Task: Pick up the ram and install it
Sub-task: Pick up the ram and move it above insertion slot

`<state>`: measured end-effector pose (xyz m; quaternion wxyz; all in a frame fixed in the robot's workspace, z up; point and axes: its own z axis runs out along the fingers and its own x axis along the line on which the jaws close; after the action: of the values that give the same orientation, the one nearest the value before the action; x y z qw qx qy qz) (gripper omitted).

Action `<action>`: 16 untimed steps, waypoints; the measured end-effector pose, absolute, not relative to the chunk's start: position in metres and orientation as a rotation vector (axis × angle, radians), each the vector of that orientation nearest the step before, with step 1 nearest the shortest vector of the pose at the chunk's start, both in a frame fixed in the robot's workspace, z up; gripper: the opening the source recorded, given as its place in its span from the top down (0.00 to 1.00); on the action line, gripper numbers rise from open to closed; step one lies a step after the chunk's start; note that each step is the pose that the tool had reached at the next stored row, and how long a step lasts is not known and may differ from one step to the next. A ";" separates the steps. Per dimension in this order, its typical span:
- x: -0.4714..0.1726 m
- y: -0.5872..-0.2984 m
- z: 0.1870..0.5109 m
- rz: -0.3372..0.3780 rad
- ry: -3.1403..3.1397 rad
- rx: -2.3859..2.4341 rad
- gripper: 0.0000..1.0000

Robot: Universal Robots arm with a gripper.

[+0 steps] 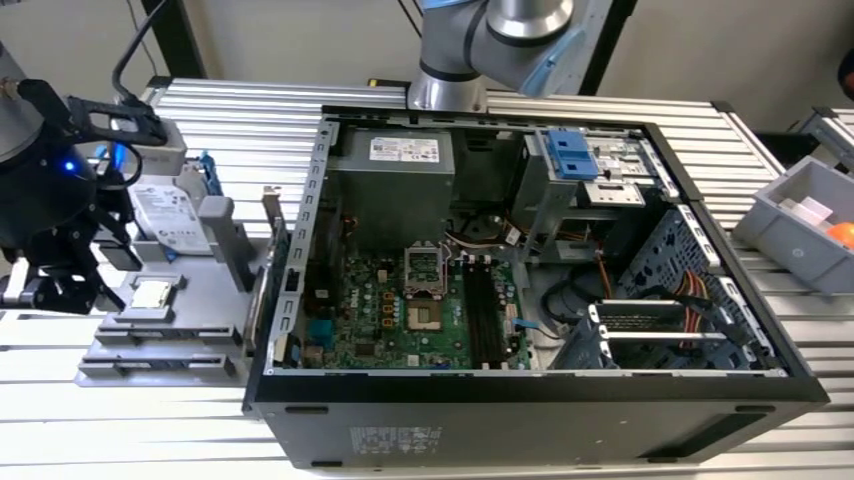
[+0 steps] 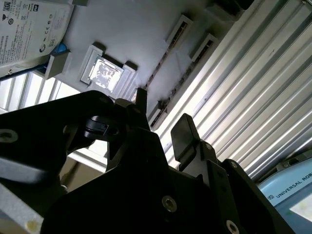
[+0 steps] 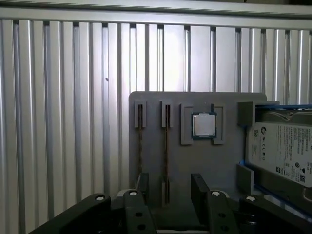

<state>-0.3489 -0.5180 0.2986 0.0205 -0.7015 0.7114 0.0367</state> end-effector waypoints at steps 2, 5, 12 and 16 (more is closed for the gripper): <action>-0.349 -0.519 0.298 0.114 2.207 -2.175 0.00; -0.349 -0.521 0.296 0.114 2.206 -2.175 0.00; -0.349 -0.527 0.293 0.114 2.206 -2.175 0.00; -0.349 -0.527 0.292 0.114 2.207 -2.176 0.00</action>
<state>-0.3486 -0.5274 0.2917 0.0204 -0.7015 0.7115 0.0367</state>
